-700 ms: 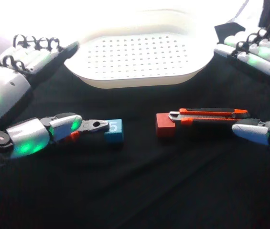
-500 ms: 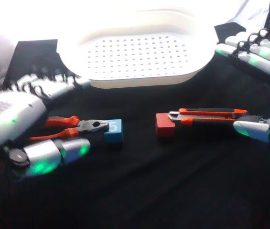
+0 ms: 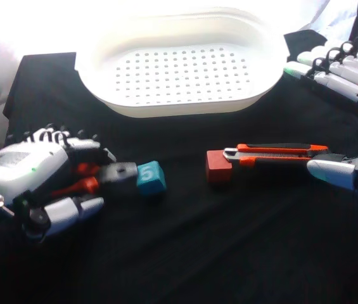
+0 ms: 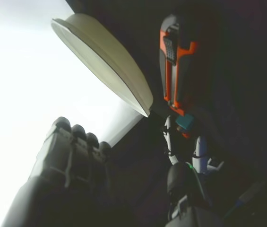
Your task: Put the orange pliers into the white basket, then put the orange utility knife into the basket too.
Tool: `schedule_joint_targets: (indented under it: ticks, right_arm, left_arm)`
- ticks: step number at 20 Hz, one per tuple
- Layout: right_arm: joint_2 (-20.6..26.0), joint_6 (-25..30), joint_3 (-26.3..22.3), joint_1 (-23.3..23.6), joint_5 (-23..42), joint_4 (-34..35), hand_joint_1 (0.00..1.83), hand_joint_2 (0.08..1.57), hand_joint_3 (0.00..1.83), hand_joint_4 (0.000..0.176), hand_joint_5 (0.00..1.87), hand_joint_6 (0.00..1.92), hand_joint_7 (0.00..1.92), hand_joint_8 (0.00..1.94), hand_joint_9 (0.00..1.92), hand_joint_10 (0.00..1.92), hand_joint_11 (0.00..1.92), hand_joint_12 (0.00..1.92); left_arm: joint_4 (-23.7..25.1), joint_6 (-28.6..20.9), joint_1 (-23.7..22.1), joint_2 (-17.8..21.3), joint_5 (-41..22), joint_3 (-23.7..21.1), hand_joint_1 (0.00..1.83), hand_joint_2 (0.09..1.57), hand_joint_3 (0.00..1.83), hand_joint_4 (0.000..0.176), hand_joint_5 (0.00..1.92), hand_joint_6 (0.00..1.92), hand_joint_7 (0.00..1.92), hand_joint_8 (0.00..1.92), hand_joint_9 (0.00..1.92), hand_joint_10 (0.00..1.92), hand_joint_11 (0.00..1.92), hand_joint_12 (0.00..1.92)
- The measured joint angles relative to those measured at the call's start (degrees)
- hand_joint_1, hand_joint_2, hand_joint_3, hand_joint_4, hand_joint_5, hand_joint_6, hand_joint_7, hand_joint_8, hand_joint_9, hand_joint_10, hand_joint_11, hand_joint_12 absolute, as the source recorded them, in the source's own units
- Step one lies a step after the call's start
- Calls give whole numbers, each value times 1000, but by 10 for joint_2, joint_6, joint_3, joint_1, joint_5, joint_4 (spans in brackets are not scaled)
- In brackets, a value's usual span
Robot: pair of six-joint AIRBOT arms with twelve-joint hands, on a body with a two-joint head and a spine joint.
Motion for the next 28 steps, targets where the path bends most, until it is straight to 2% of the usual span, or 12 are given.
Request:
schedule_joint_targets:
  ticks: [3, 8, 9, 11, 17, 18, 19, 22, 24, 26, 27, 28]
  right_arm:
    - [0, 0, 0, -1, 1, 0, 440, 1256, 8, 0, 0, 0, 0, 0, 0, 0, 13, 9]
    - [0, 0, 1, -1, 0, 4, 458, 1269, 9, 0, 0, 0, 0, 0, 0, 0, 0, 0]
    - [0, 0, 1, -1, 1, 3, 448, 1275, 10, 0, 0, 0, 0, 0, 0, 0, 0, 0]
    - [-1, 0, 1, -1, 0, 2, 437, 1276, 7, 0, 0, 0, 0, 0, 1, 0, 12, 6]
    - [-14, 0, 5, -1, -1, -1, 457, 1282, 5, 18, 0, 0, 0, 0, 0, 0, 0, 0]
    - [-17, 1, 5, -1, -2, -4, 450, 1284, 4, 16, 0, 0, 0, 0, 0, 0, 8, 4]
    - [-21, 1, 5, -1, -7, -7, 445, 1281, 3, 30, 0, 0, 0, 0, 0, 0, 11, 5]
    - [-22, 2, 7, -2, -15, -8, 489, 1271, 0, 16, 0, 0, 0, 0, 0, 0, 0, 0]
    - [-22, 2, 11, -3, -20, -7, 541, 1258, 0, 3, 0, 0, 0, 0, 9, 4, 0, 0]
    - [-22, 3, 11, -3, -20, -9, 533, 1252, 0, 0, 0, 0, 0, 0, 0, 0, 0, 0]
    - [-23, 4, 11, -3, -21, -11, 547, 1247, 0, 0, 0, 0, 0, 0, 27, 11, 0, 0]
    - [-27, 4, 13, -3, -23, -12, 554, 1246, 0, 0, 0, 0, 0, 0, 41, 16, 11, 5]
  left_arm:
    - [-6, 4, -5, -2, 1, 3, 1386, 1265, 0, 80, 969, 1920, 1190, 1920, 1354, 1921, 1200, 1921]
    - [57, 4, -27, 31, -24, -28, 1368, 1263, 0, 105, 1167, 1921, 1383, 1921, 1535, 1921, 1578, 1921]
    - [75, 3, -57, 35, -32, -22, 1468, 1204, 0, 162, 1216, 1921, 1420, 1921, 1549, 1921, 1529, 1921]
    - [94, 3, -122, 29, -22, 14, 1538, 1179, 0, 175, 1172, 1921, 1407, 1921, 1566, 1921, 1597, 1921]
    - [88, 9, -296, -87, 185, 176, 1256, 1269, 14, 172, 1036, 1921, 1254, 1921, 1379, 1921, 1473, 1921]
    - [76, 29, -321, -113, 230, 204, 1378, 1238, 2, 44, 1017, 1921, 1271, 1921, 1425, 1921, 1529, 1921]
    - [52, 56, -337, -140, 262, 232, 1420, 1245, 3, 0, 964, 1921, 1275, 1921, 1445, 1921, 1533, 1921]
    - [10, 67, -341, -180, 330, 277, 1235, 1247, 2, 0, 899, 1921, 1079, 1921, 1229, 1921, 1336, 1921]
    - [-1, 66, -337, -187, 358, 286, 877, 1356, 14, 42, 536, 1667, 400, 1533, 466, 1822, 573, 1921]
    - [-2, 68, -337, -186, 361, 288, 480, 1207, 0, 1, 188, 344, 162, 229, 21, 422, 22, 758]
    - [-1, 68, -337, -185, 358, 288, 138, 1213, 0, 41, 92, 111, 46, 54, 3, 84, 4, 151]
    - [-2, 67, -337, -182, 348, 283, 27, 1196, 0, 74, 50, 51, 8, 10, 0, 16, 0, 29]
